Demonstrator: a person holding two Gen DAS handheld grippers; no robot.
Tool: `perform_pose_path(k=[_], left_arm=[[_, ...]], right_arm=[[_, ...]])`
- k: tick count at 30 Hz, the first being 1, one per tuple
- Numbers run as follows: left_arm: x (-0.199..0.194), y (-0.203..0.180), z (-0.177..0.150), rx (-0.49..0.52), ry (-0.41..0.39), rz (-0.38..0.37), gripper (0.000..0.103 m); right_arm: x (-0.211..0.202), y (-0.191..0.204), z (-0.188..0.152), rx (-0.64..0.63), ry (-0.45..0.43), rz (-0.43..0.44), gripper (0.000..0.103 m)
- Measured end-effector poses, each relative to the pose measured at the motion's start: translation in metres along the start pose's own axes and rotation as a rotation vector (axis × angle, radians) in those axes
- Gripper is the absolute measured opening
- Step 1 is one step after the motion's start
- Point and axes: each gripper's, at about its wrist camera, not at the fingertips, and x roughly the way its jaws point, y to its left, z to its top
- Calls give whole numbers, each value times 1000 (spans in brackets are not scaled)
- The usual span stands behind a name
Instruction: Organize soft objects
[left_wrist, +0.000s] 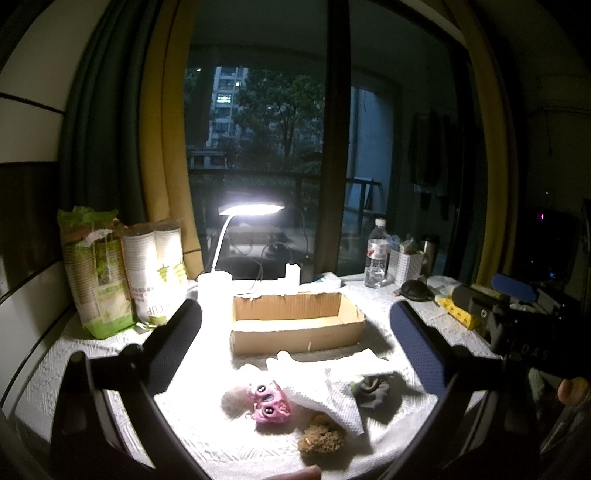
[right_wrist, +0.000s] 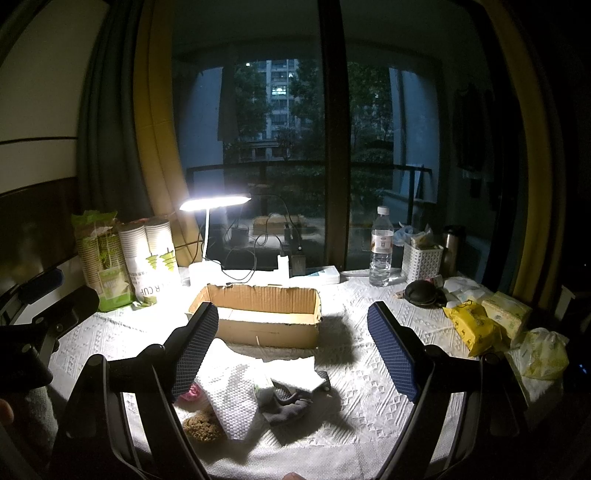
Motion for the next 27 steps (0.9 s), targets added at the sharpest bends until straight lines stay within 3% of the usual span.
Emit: perform_pose_path(k=[27], left_arm=[[6, -7, -9, 7, 28, 4, 102]], right_arm=[[7, -3, -4, 9, 20, 4, 86]])
